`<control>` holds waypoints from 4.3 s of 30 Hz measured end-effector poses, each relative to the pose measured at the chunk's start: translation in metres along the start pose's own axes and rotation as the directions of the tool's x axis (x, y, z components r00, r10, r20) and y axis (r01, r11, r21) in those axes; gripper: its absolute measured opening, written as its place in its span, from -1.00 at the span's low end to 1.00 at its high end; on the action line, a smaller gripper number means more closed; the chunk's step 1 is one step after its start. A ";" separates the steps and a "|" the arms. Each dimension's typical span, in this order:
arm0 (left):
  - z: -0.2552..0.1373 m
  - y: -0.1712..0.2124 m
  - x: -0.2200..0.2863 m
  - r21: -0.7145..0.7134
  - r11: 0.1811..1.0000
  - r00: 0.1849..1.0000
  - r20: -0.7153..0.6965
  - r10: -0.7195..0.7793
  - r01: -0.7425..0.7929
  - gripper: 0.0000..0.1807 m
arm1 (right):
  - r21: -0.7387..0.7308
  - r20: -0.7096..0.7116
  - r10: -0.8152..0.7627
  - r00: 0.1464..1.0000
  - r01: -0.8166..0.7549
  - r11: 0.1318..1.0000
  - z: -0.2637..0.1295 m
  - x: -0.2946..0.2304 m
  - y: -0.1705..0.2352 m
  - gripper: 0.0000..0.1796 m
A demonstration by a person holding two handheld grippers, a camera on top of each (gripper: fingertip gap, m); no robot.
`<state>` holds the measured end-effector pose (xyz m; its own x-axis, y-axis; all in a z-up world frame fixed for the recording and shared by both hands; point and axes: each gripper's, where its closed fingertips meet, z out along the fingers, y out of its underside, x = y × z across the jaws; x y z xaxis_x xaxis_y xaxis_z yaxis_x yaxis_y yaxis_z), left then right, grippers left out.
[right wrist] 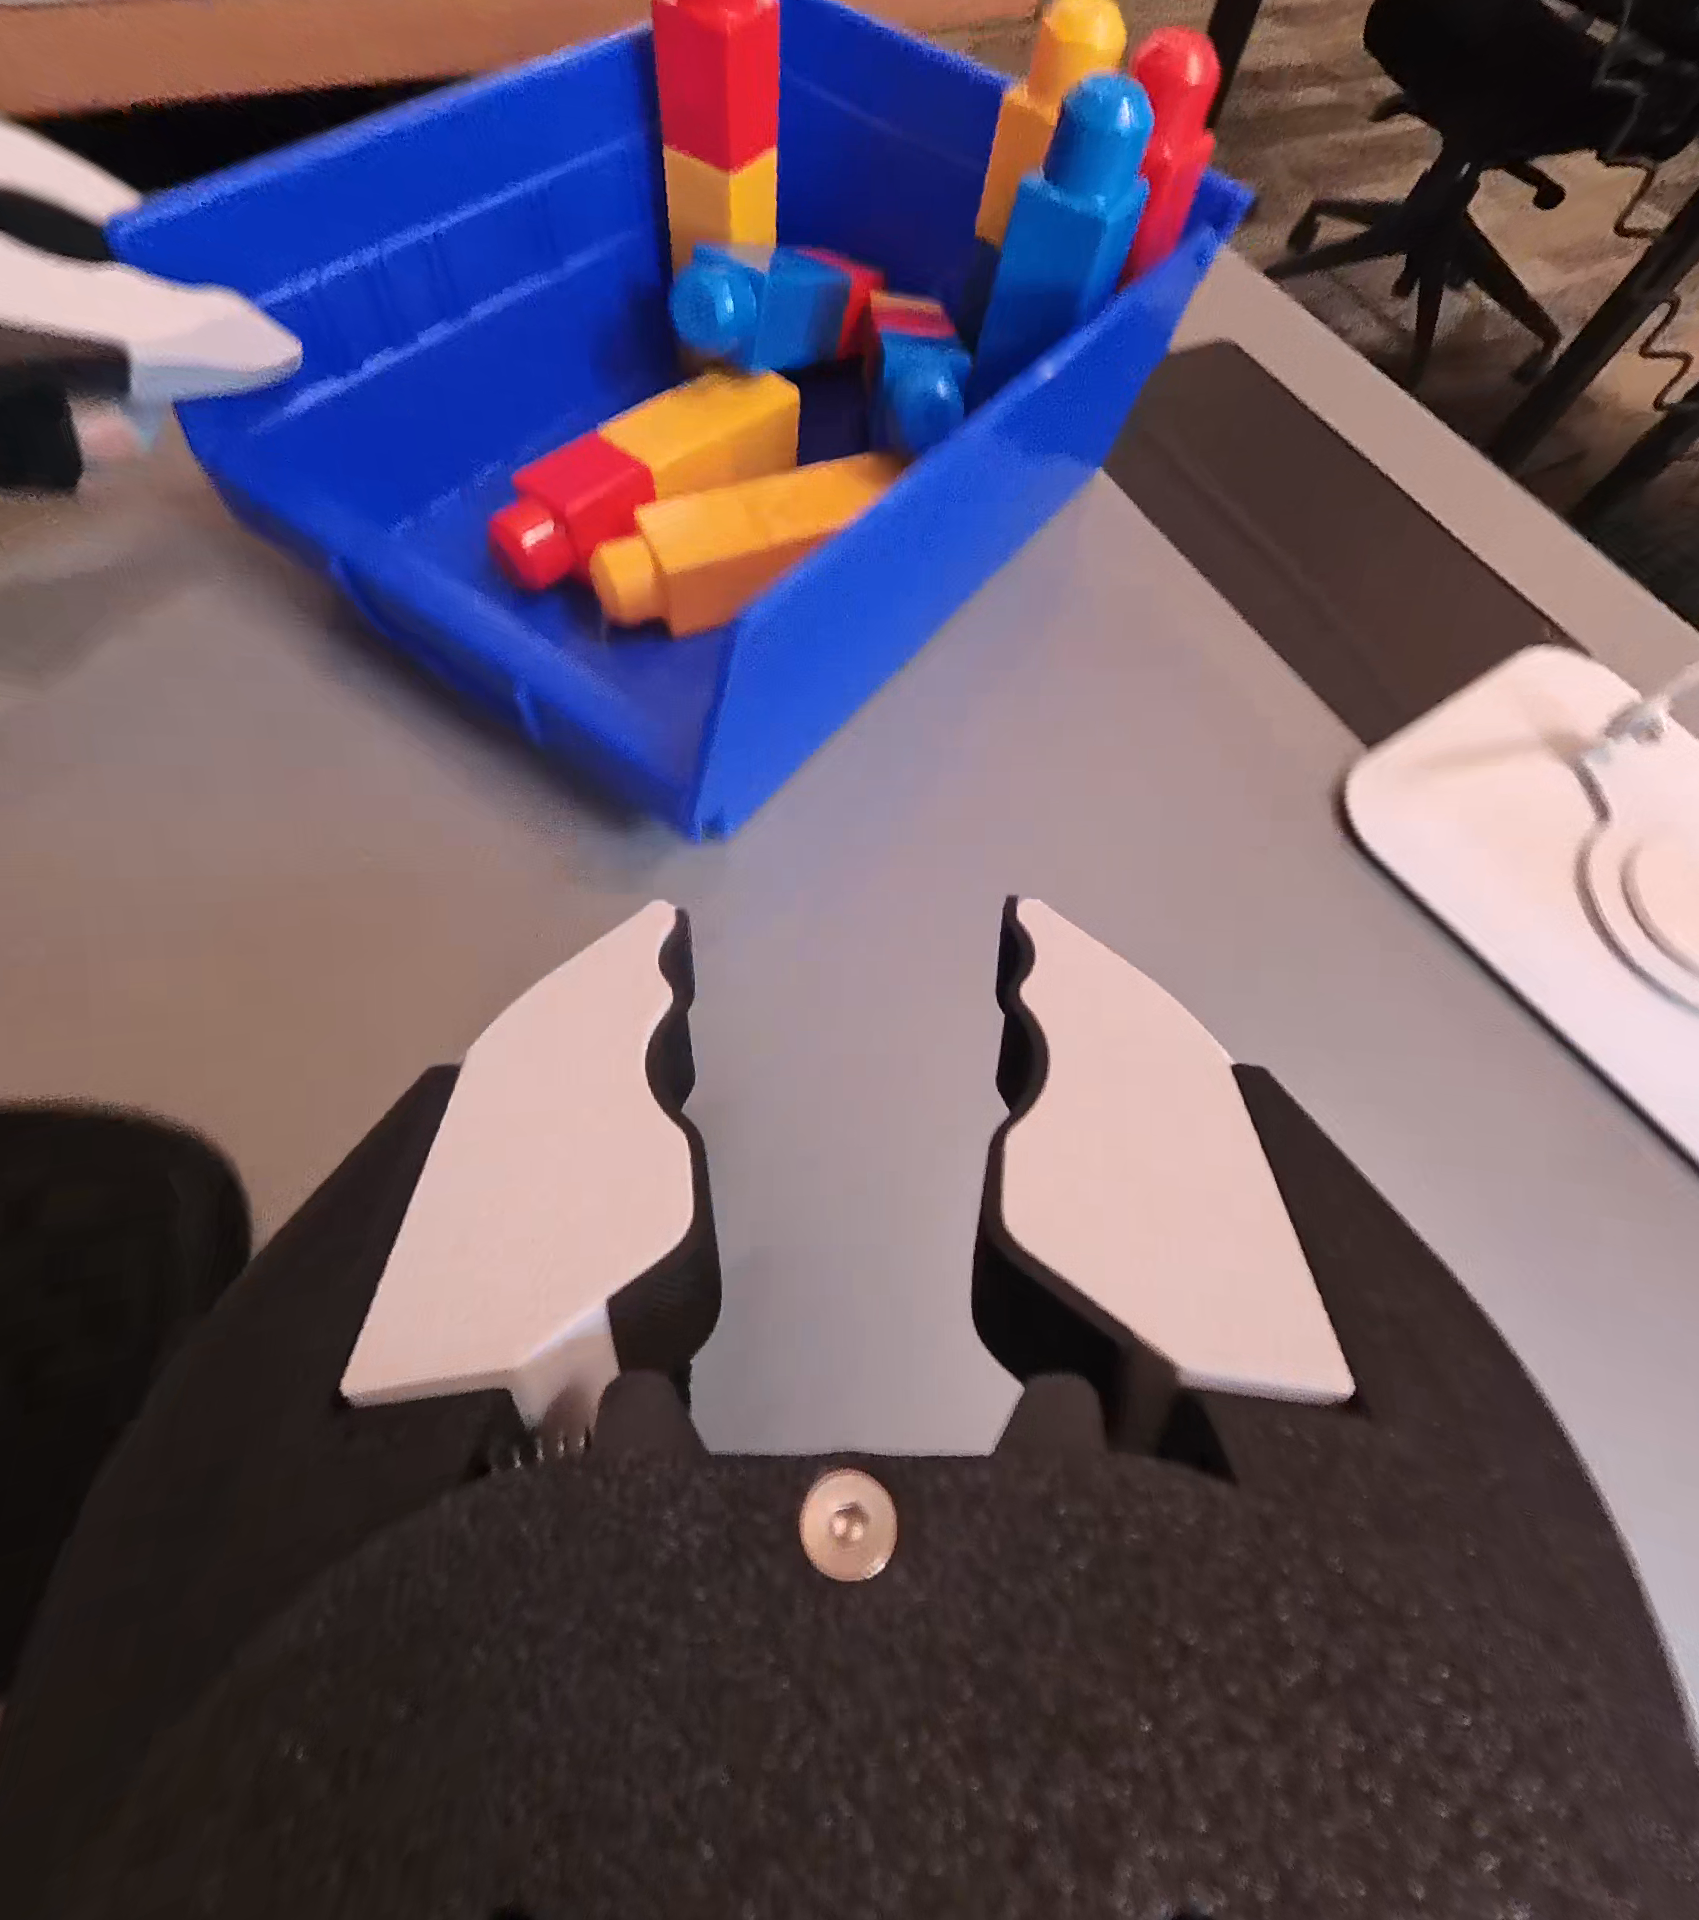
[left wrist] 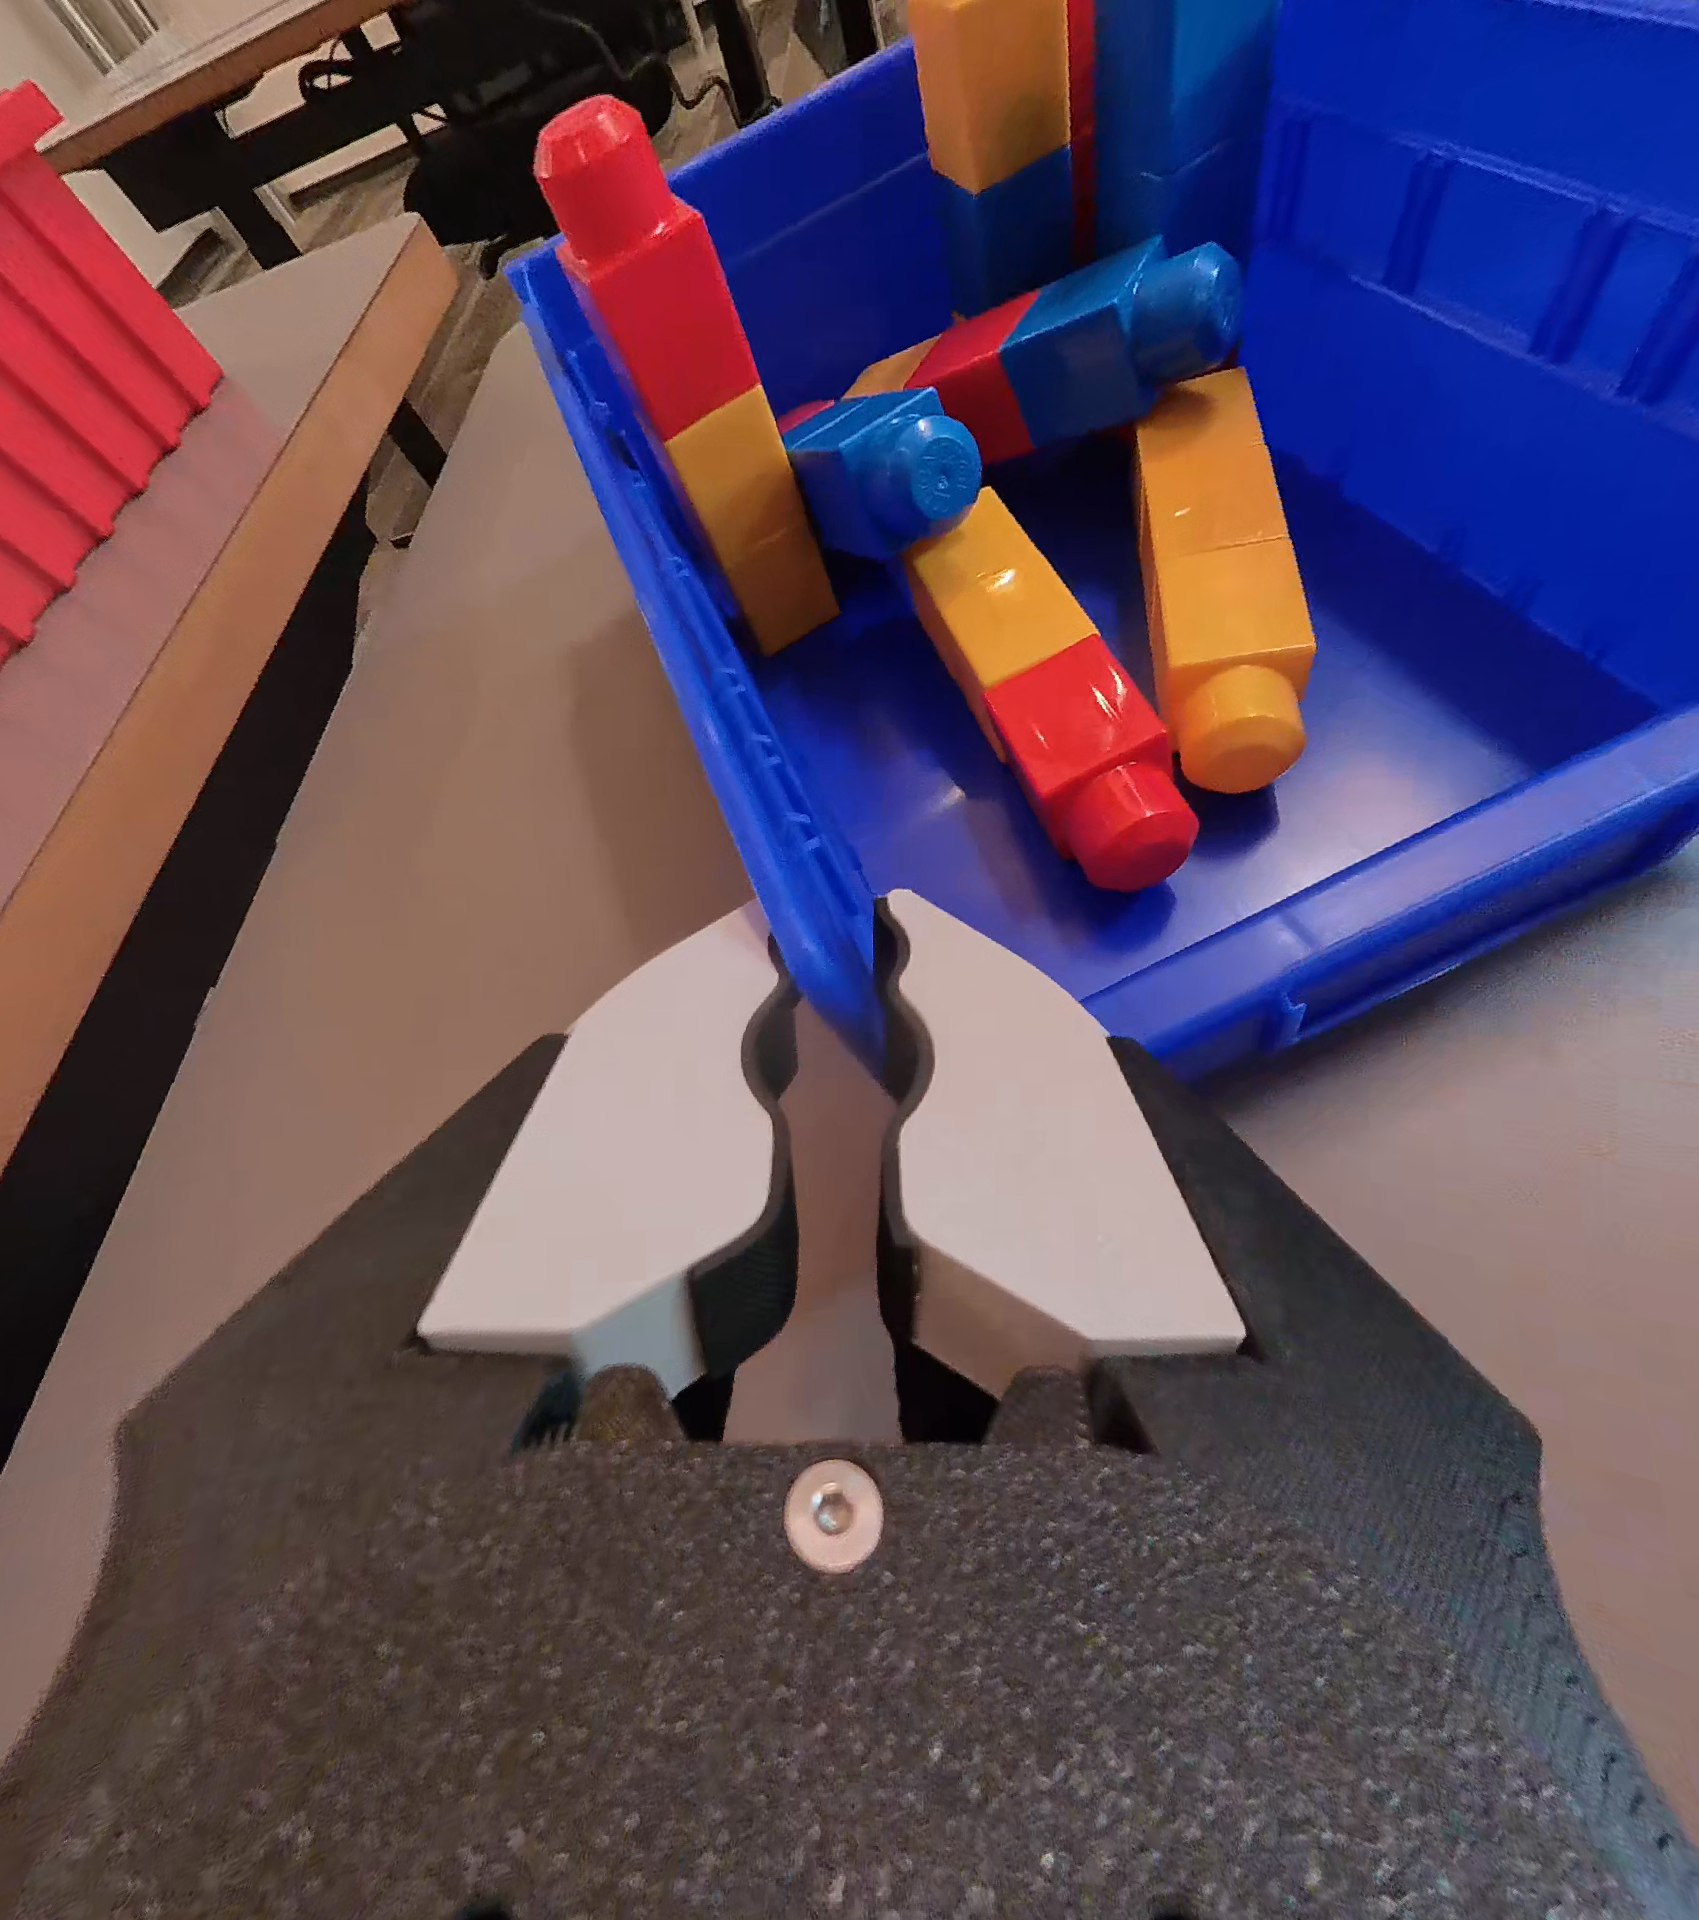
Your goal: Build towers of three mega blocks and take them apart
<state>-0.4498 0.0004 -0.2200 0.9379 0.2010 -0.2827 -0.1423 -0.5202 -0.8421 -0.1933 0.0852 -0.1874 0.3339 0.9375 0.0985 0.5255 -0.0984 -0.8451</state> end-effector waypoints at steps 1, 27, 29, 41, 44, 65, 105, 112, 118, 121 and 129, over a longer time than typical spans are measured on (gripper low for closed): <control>-0.001 0.000 0.001 0.005 1.000 1.000 0.000 0.010 -0.010 -0.87 | -0.010 -0.016 0.002 1.000 -0.002 1.000 -0.015 0.003 0.012 -0.37; -0.025 -0.037 0.124 0.079 0.806 0.756 -0.303 0.580 -0.587 -0.49 | -0.416 -0.479 -0.132 0.868 -0.092 0.905 -0.217 0.191 0.226 -0.14; -0.008 -0.022 0.137 -0.002 0.756 0.693 -0.400 0.600 -0.655 -0.39 | -0.494 -0.443 -0.171 0.880 -0.080 0.866 -0.209 0.199 0.235 -0.18; 0.028 0.004 0.141 -0.166 0.634 0.633 -0.433 0.642 -0.755 -0.64 | -0.601 -0.360 -0.302 0.883 0.028 0.799 -0.174 0.211 0.231 -0.54; 0.029 0.003 0.137 -0.190 0.628 0.645 -0.389 0.657 -0.755 -0.65 | -0.605 -0.361 -0.328 0.873 0.049 0.795 -0.167 0.206 0.225 -0.58; 0.028 -0.031 0.116 -0.027 0.812 0.773 -0.325 0.545 -0.583 -0.53 | -0.434 -0.368 -0.265 0.891 0.087 0.897 -0.131 0.150 0.176 -0.54; 0.039 -0.185 -0.025 0.159 0.929 0.855 -0.363 0.369 -0.333 -0.59 | 0.274 -0.094 0.118 0.988 -0.088 0.958 -0.154 0.055 0.077 -0.44; -0.122 -0.200 0.161 0.474 0.860 0.447 -0.739 0.504 -0.187 -0.59 | 0.283 0.040 -0.076 0.996 0.061 0.957 -0.134 -0.006 0.025 -0.30; -0.184 -0.161 0.280 0.539 0.836 0.147 -0.823 0.548 -0.099 -0.60 | 0.299 0.203 -0.173 0.964 0.107 0.948 -0.107 -0.055 0.021 -0.45; -0.197 -0.174 0.297 0.519 0.844 0.108 -0.854 0.508 0.137 -0.57 | 0.382 0.334 -0.088 0.938 -0.050 0.923 -0.113 -0.064 0.021 -0.57; -0.174 -0.138 0.320 0.487 0.866 0.082 -0.873 0.480 0.111 -0.60 | 0.432 0.432 -0.011 0.902 -0.196 0.881 -0.115 -0.066 0.018 -0.58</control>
<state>-0.0752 -0.0085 -0.1144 0.2848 -0.9582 -0.0266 -0.1731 -0.0241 -0.9846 -0.1155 -0.0167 -0.1485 -0.0423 0.9908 -0.1287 0.0595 -0.1261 -0.9902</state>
